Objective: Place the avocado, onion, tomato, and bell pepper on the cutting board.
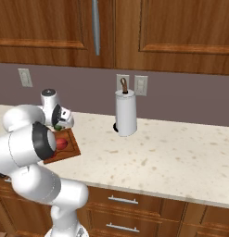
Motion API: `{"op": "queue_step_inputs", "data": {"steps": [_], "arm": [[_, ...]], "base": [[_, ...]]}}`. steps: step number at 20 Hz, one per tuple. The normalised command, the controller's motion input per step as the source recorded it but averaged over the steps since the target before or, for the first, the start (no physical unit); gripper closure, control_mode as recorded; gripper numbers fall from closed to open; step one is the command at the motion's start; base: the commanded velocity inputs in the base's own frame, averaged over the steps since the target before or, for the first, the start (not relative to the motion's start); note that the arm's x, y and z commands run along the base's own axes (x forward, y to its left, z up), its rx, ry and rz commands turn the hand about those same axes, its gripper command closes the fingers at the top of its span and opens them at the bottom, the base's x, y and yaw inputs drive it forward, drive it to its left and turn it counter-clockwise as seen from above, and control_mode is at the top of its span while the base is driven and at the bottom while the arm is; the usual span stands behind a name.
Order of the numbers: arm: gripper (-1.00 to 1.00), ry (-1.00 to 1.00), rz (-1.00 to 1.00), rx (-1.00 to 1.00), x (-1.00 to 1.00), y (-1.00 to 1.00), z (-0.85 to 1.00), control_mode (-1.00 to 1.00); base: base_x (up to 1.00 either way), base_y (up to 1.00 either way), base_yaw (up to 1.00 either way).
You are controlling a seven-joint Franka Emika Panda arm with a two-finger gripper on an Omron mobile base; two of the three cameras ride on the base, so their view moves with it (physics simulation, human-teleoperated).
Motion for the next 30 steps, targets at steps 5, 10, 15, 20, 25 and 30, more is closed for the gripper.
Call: {"op": "queue_step_inputs", "data": {"steps": [5, 10, 15, 20, 25, 30], "arm": [[1.0, 0.0, -0.1, 0.0, 0.1, 0.0, -0.14, -1.0], [1.0, 0.0, -0.13, 0.0, 0.18, 0.07, -0.17, -1.0], [1.0, 0.02, -0.15, 0.05, 0.15, 0.06, -0.18, -1.0], [1.0, 0.05, -0.15, 0.08, 0.19, 0.01, -0.23, -1.0], [1.0, 0.05, -0.15, 0.07, 0.22, 0.07, -0.22, -1.0], [1.0, 0.05, -0.15, 0.05, 0.16, 0.12, -0.26, -1.0]], "base": [[0.0, 0.0, 0.0], [0.0, 0.0, 0.0], [0.0, 0.0, 0.0], [0.0, 0.0, 0.0], [0.0, 0.0, 0.0], [0.0, 0.0, 0.0]]}}
